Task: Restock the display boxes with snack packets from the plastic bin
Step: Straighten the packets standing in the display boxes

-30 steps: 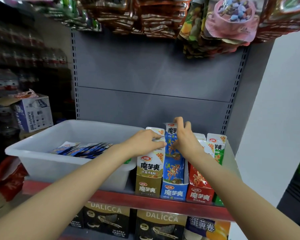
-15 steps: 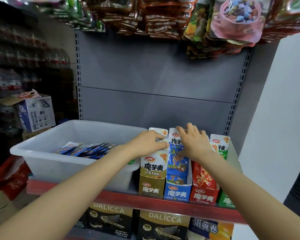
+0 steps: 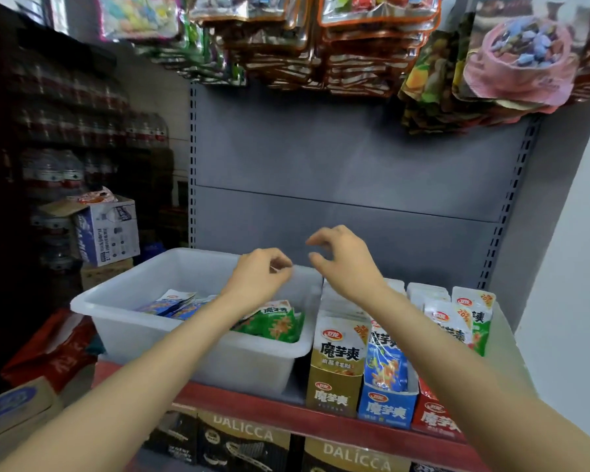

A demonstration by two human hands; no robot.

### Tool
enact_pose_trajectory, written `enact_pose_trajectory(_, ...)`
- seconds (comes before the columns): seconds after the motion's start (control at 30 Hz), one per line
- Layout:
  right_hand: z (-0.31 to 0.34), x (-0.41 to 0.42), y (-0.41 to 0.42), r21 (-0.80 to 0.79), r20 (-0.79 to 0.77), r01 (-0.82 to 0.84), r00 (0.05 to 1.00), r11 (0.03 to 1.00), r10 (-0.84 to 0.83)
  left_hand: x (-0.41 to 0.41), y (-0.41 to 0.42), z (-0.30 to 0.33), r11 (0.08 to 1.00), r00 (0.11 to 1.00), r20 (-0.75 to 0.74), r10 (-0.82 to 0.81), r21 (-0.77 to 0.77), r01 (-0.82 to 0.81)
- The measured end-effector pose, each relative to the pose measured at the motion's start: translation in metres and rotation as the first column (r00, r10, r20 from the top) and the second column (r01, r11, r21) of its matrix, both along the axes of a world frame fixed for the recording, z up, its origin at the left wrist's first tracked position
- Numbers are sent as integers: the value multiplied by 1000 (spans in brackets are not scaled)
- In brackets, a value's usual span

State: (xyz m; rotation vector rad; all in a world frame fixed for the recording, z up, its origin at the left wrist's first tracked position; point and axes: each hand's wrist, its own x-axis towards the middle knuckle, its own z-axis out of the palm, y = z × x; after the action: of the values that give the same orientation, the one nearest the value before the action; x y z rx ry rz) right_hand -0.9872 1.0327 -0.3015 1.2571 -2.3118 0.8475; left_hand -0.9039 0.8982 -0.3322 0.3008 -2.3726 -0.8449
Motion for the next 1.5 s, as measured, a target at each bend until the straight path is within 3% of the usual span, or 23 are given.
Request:
enact_pose_trajectory(0.13, -5, 17, -80, 129, 73, -92, 994, 987, 83, 19, -65, -8, 982, 979, 91, 180, 35, -184)
enact_pose_trajectory(0.27, -28, 21, -150, 408, 204, -140, 977, 902, 59, 23, -124, -24, 942, 863, 379, 334, -103, -319)
enact_pose_trajectory(0.37, -53, 11, -182, 580, 330, -240, 943, 779, 45, 23, -155, -33, 926, 741, 556, 377, -216, -309)
enact_pose_trajectory(0.47, -69, 5, -194, 719, 331, -281, 943, 636, 41, 24, -169, -37, 920, 623, 677, 393, -279, -277)
enact_pose_trajectory(0.57, -71, 3, -196, 721, 344, -299, 938, 625, 52, 22, -175, -39, 905, 542, 726, 423, -360, -224)
enact_pose_trajectory(0.7, -68, 4, -192, 646, 414, -305, 910, 699, 15, 22, -173, -38, 885, 640, 621, 452, -404, -233)
enact_pose_trajectory(0.8, -65, 5, -189, 463, 540, -283, 841, 840, -14, 25, -165, -32, 882, 746, 495, 445, -388, -269)
enact_pose_trajectory(0.9, -54, 9, -183, 49, 802, -156, 594, 987, 54, 28, -143, -20, 898, 878, 307, 367, -363, -248)
enact_pose_trajectory(0.97, -39, 13, -170, -181, 901, -72, 388, 981, 195, 29, -118, -8, 917, 941, 207, 267, -353, -183)
enact_pose_trajectory(1.0, -31, 14, -163, -269, 906, -22, 333, 963, 261, 28, -105, -1, 920, 959, 170, 228, -361, -155)
enact_pose_trajectory(1.07, -16, 11, -147, -366, 871, 49, 370, 929, 324, 25, -81, 12, 937, 980, 110, 163, -329, -119)
enact_pose_trajectory(1.17, 1, 0, -111, -406, 756, 97, 594, 909, 274, 20, -49, 28, 983, 999, 11, 47, -178, -44)
enact_pose_trajectory(1.23, 9, -8, -77, -485, 708, 110, 632, 867, 315, 16, -26, 33, 991, 999, -33, -15, -132, 11)
enact_pose_trajectory(1.33, 13, -22, -21, -588, 643, 157, 685, 793, 341, -1, 5, 30, 980, 998, 10, -66, -189, 67)
enact_pose_trajectory(1.5, 1, -53, 62, -637, 550, 257, 812, 726, 195, -24, 53, 18, 957, 973, 73, -219, -177, 229)
